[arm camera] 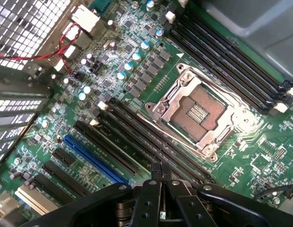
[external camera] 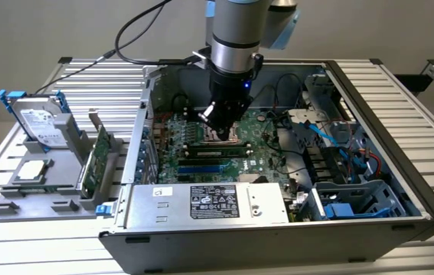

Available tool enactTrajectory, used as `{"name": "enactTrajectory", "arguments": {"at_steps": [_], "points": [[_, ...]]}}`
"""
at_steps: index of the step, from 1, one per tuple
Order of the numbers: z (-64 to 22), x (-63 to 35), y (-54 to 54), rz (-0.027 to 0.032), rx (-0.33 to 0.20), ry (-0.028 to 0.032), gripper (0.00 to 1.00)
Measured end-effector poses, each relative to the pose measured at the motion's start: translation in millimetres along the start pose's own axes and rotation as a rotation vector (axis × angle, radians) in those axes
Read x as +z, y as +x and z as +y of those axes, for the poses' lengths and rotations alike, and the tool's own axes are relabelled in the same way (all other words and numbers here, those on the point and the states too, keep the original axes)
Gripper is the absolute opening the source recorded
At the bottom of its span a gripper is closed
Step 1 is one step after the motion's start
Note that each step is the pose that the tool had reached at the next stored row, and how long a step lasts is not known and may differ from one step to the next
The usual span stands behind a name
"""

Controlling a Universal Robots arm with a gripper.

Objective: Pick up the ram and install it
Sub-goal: 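Press down the ram until it locks into place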

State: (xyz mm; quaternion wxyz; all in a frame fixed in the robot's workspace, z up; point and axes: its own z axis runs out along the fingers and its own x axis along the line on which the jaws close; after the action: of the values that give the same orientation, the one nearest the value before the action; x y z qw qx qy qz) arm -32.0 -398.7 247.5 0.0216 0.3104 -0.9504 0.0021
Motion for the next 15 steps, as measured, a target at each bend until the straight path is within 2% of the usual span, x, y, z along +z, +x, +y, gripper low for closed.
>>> {"name": "enactTrajectory", "arguments": {"at_steps": [15], "points": [[0.0,0.0,0.0,-0.0025,0.221,-0.0091,0.11]]}}
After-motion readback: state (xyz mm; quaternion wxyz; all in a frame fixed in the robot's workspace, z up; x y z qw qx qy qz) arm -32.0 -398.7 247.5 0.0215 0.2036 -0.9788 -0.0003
